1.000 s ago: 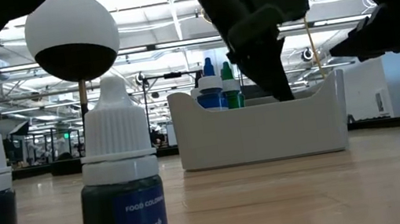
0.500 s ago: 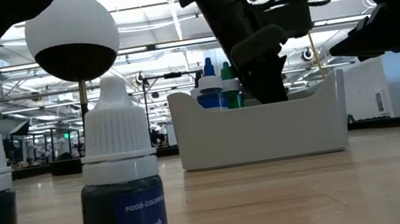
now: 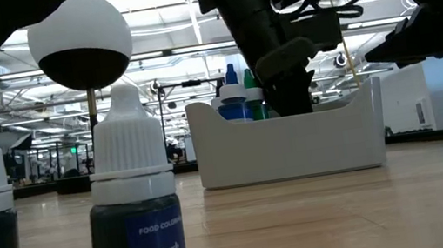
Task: Pick & Place food coloring
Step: Put the small green food coloring bottle into the gray bin, then put the small dark blue food coloring bottle into the gray bin
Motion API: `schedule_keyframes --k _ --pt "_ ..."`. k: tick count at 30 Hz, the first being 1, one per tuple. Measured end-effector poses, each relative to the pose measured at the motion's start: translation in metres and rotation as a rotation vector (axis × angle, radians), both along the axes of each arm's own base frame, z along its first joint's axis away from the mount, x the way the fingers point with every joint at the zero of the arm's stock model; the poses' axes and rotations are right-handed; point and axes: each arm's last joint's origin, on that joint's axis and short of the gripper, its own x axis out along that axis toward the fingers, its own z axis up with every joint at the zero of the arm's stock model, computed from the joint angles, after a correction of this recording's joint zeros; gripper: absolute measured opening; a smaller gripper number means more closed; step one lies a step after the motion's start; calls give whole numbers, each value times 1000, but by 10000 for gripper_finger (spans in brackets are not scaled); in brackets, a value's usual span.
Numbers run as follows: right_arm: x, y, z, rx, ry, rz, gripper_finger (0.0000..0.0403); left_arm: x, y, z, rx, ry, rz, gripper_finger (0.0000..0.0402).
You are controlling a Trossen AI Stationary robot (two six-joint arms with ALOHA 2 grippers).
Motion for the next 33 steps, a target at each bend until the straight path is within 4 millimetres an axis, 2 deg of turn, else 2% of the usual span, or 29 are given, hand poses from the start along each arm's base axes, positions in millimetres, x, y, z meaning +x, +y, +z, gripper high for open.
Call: schedule_keyframes --k 3,10,15,18,21,24,28,31,33 --pt "0 0 0 0 0 0 0 1 0 0 -1 -8 0 76" --pt "0 0 0 0 0 0 0 1 -1 1 -26 -14 -1 167" --pt "0 0 0 0 0 0 0 0 -2 6 -27 -26 -4 184" --pt "0 0 0 0 1 0 0 -3 -8 31 -24 -78 -16 183" --pt "0 0 0 0 1 0 0 -12 -24 78 -25 -179 -47 183" --pt "0 0 0 5 0 -1 0 -35 -41 128 -24 -226 -88 181" --pt "0 0 0 8 -2 -1 0 -88 -63 181 0 -171 -113 164" --pt "0 0 0 8 -2 -1 0 -132 -77 199 34 -54 -23 140" --pt "0 0 0 8 -3 -2 0 -158 -87 198 89 26 31 117"
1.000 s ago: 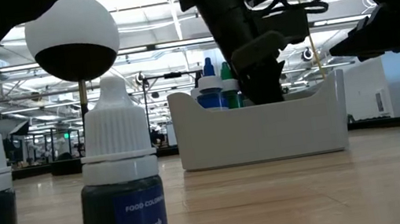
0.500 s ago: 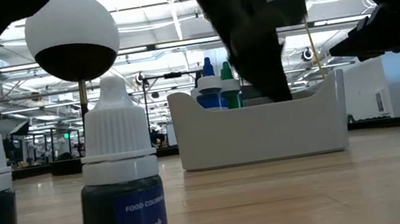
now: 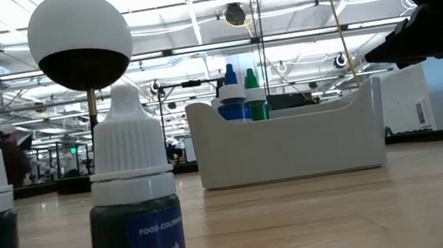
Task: Pick & Place food coloring
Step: Put the small dark blue food coloring bottle into the gray bin
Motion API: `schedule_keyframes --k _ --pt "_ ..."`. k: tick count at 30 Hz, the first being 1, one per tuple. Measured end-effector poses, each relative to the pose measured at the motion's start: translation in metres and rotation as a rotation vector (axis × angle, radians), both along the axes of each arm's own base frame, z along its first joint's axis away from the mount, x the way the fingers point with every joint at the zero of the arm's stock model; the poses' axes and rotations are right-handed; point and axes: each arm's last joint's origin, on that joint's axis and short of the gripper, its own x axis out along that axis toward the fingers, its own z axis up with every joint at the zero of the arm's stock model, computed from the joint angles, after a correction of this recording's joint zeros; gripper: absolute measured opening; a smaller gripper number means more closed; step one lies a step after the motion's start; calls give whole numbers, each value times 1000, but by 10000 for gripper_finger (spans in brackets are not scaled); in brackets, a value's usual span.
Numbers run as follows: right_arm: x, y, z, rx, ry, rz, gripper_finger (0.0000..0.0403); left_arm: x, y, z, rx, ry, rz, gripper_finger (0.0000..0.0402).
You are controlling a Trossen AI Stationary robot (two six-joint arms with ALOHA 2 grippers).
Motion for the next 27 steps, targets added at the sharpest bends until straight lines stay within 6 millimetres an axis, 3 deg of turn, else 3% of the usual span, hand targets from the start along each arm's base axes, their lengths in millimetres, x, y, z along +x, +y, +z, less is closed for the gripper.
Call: schedule_keyframes --k 4,7,9,13,19,23,27 --pt "0 0 0 10 -5 -2 0 -53 -24 -14 142 -47 33 57" --pt "0 0 0 41 -6 6 0 -96 -35 -36 107 -198 49 12" --pt "0 1 0 52 -4 28 0 -121 -33 -57 26 -341 42 8" --pt "0 2 1 59 -6 45 0 -157 -8 -110 -202 -591 136 10" --pt "1 2 3 72 -28 49 0 -173 14 -183 -332 -758 214 4" --pt "1 4 6 56 -52 107 0 -171 14 -204 -292 -858 205 5" --pt "2 5 9 63 -91 134 0 -165 10 -209 -272 -890 197 3"
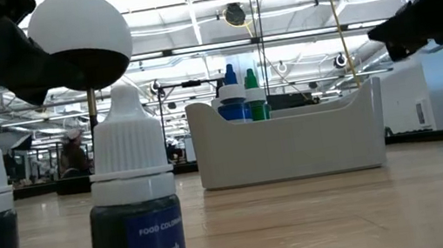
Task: Pick & Place food coloring
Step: Put the small dark blue food coloring bottle into the gray bin
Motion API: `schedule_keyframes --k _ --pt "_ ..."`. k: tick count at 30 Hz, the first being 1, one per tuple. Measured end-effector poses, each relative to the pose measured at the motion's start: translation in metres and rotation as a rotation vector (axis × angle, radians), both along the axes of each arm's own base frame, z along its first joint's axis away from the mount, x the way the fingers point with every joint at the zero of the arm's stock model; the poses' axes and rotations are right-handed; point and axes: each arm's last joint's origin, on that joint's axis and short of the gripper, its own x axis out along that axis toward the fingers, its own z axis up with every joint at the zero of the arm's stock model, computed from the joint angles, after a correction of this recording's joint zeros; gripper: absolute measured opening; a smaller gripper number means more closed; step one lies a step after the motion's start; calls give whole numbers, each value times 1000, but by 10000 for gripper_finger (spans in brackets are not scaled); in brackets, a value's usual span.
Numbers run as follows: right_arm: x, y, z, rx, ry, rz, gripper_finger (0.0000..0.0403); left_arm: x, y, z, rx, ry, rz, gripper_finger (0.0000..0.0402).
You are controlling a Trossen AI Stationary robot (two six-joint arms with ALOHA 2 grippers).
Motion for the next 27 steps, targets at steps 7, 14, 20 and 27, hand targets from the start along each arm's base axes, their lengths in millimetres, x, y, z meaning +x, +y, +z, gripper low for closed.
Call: schedule_keyframes --k 7,14,20,27 --pt "6 5 -4 -13 28 61 0 5 -2 -6 11 3 0 31" --pt "45 37 23 -87 36 59 0 5 -2 -6 12 3 0 43" --pt "123 97 47 -139 120 186 0 5 -2 -6 10 4 0 31" --pt "220 170 53 -214 367 316 0 5 -2 -6 64 8 -18 13"
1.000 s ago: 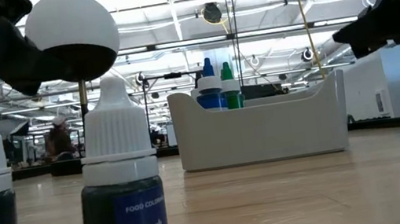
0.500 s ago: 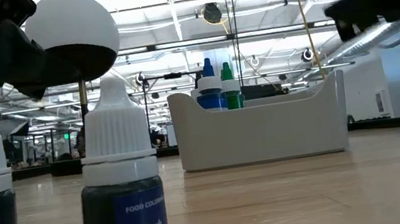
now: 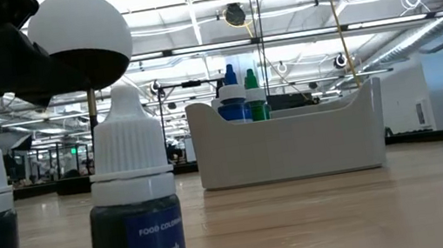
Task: Pick & Place food coloring
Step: Put the small dark blue food coloring bottle into the gray bin
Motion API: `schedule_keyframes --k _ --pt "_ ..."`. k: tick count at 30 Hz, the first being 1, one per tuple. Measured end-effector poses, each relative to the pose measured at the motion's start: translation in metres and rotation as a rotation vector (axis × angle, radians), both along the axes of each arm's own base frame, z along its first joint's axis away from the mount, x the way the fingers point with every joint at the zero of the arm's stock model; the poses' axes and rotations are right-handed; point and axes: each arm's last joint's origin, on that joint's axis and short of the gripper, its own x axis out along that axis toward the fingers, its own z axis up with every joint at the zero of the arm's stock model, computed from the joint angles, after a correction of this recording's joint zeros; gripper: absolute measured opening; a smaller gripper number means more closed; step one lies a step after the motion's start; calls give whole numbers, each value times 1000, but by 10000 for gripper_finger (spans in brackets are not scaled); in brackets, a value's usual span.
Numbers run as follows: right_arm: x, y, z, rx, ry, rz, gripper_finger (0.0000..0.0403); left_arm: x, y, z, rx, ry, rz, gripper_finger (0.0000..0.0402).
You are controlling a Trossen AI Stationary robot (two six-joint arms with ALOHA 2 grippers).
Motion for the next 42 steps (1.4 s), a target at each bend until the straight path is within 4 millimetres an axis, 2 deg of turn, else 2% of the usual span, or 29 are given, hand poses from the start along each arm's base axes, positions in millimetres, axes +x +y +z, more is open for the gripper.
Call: schedule_keyframes --k 4,9,16,21,25,30,42 --pt "28 31 -12 -51 39 120 11 0 0 0 47 3 -17 4" --pt "39 50 -31 -69 -52 177 55 0 0 -1 94 16 -41 15" --pt "46 48 -51 -39 -20 139 115 2 4 -1 148 21 -39 45" --pt "36 43 -69 -37 27 136 146 5 9 -1 148 23 -9 48" --pt "28 47 -72 11 19 186 164 6 12 -1 141 24 9 49" --pt "23 46 -79 23 6 184 168 7 14 -1 137 24 18 49" --pt "28 37 -84 30 28 151 162 7 14 -1 135 24 18 49"
